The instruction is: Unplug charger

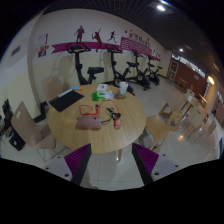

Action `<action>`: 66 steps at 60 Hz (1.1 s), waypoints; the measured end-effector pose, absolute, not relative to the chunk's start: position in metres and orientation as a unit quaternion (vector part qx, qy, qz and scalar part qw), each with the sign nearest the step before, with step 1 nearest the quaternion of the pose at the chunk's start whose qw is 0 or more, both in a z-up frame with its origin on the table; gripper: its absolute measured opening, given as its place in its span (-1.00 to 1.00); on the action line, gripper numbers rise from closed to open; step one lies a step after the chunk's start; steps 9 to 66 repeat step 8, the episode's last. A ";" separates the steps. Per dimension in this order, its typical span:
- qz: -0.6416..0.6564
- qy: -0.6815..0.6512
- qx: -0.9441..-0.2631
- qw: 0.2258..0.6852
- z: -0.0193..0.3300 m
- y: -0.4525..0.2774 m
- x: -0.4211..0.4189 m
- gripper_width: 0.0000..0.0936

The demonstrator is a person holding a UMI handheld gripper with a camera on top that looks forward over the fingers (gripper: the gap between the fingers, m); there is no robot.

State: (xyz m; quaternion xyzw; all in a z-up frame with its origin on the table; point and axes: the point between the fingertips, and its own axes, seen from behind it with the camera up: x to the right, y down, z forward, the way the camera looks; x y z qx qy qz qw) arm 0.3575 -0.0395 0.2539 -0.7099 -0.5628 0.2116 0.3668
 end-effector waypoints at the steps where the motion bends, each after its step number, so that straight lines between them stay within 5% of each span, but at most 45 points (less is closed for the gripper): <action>1: 0.208 -0.563 -0.711 0.366 0.253 -0.040 0.359 0.84; 66: 0.216 -0.561 -0.719 0.349 0.241 -0.053 0.362 0.81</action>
